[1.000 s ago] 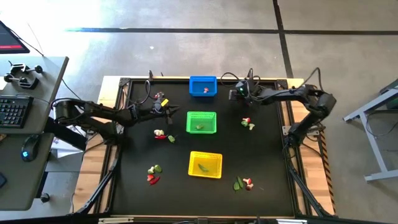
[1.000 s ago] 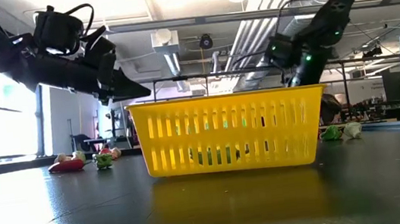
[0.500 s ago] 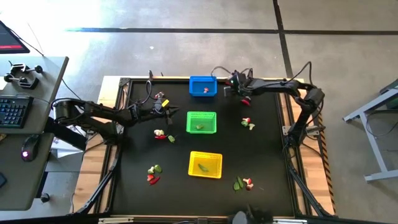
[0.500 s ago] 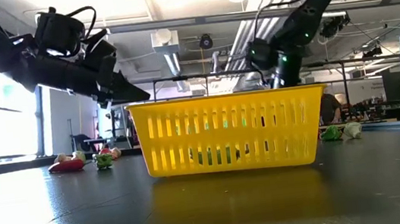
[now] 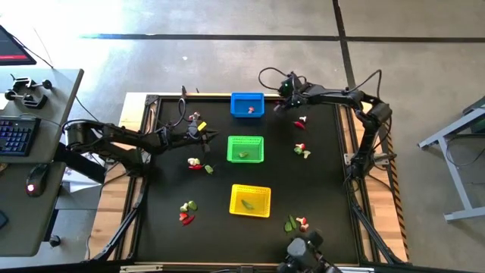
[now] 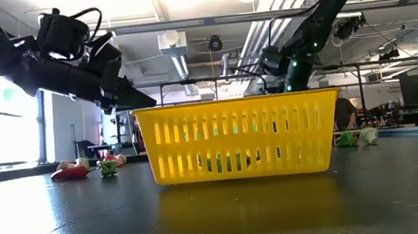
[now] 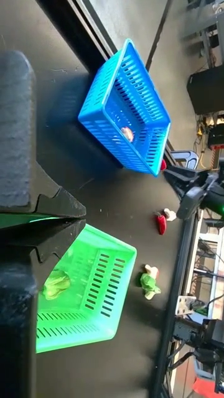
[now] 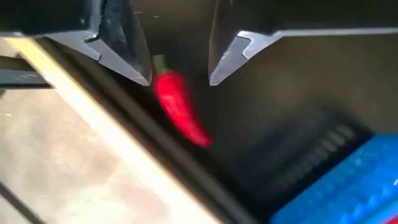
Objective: Sort produce into baskets
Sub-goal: Put the red chili pepper into the yellow bin
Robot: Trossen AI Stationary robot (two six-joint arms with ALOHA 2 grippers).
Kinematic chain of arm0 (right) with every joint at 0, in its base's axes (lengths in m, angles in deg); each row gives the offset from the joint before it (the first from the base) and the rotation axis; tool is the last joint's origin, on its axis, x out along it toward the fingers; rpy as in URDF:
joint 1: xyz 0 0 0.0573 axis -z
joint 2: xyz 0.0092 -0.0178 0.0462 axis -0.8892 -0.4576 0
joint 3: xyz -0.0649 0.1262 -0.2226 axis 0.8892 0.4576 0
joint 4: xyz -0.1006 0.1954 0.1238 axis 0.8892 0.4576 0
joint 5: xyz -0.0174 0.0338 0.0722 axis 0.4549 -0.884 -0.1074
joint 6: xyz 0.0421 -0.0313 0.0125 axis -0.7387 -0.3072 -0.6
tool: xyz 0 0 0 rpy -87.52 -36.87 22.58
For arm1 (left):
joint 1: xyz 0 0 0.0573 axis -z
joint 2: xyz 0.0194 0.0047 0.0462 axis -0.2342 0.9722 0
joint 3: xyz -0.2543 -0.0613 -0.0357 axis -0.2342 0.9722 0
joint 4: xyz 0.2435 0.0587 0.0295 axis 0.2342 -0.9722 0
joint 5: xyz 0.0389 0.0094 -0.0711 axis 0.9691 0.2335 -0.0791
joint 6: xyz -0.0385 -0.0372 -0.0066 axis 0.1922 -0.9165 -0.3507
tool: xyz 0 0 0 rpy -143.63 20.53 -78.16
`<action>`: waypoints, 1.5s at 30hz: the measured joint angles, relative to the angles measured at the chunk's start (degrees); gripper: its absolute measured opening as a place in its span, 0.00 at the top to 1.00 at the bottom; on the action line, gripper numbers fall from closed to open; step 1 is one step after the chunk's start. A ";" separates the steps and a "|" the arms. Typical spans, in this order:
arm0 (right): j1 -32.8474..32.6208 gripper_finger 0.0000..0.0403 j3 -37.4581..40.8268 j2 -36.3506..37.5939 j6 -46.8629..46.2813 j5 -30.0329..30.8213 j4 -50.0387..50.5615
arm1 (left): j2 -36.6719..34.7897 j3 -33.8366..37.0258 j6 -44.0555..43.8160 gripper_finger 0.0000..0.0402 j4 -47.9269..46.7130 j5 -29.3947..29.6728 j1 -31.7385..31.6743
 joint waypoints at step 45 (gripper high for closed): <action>0.56 1.00 0.05 4.73 6.76 -7.98 5.47 | 0.00 0.00 -0.04 1.00 -1.50 -0.02 0.01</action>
